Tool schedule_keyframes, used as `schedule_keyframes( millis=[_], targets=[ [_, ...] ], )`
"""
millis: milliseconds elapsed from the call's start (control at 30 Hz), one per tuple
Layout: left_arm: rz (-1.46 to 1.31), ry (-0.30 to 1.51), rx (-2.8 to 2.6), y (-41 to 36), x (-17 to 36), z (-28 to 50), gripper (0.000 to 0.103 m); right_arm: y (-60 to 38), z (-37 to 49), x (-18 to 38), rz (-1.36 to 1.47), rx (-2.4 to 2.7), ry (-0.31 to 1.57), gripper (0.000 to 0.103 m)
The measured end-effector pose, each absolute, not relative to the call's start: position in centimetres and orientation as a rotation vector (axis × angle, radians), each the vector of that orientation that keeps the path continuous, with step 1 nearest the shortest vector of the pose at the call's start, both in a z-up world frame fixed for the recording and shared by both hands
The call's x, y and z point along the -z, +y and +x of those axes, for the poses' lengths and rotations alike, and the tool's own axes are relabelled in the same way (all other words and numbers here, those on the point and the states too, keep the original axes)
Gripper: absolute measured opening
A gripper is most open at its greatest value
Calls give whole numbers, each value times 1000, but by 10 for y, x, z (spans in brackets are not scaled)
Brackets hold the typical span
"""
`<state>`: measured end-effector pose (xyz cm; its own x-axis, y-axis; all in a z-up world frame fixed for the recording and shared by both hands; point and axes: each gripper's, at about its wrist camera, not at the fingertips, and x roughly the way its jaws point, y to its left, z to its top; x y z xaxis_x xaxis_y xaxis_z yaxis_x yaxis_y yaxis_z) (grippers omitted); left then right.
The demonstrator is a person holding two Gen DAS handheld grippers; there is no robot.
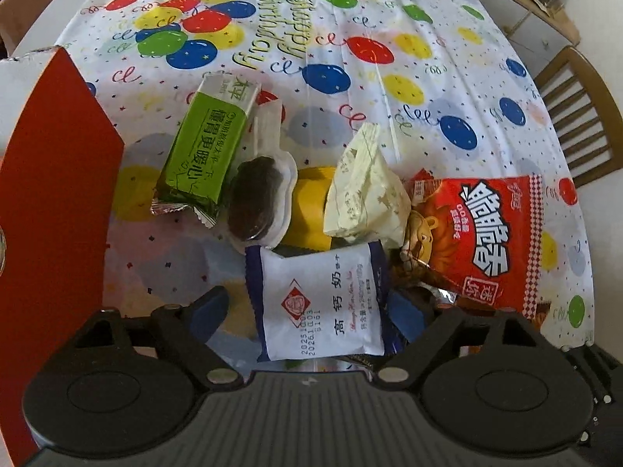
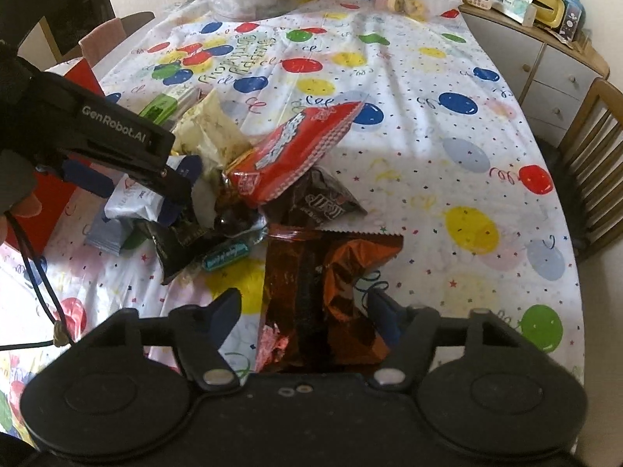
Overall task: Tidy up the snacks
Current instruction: 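Grasp the white milk-tablet packet with left tool while right grasps brown foil packet, then carry both held packets over the open white box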
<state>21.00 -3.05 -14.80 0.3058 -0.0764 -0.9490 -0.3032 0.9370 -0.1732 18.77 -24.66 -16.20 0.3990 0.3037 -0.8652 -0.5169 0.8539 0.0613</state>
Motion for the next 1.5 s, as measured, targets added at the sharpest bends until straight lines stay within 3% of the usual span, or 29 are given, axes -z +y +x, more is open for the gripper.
schedule_keyframes(
  millis=[200, 367, 867, 1500],
  targets=[
    [-332, 1235, -176, -30, 144, 207, 61, -246, 187, 162, -230, -517, 1033, 44],
    [-354, 1217, -184, -24, 143, 202, 54, -247, 185, 161, -211, -516, 1035, 40],
    [-438, 1181, -197, -8, 132, 167, 51, -263, 162, 133, -130, -525, 1003, 37],
    [-411, 1014, -196, 30, 31, 104, 51, -214, 147, 47, -125, -684, 866, 37]
  ],
)
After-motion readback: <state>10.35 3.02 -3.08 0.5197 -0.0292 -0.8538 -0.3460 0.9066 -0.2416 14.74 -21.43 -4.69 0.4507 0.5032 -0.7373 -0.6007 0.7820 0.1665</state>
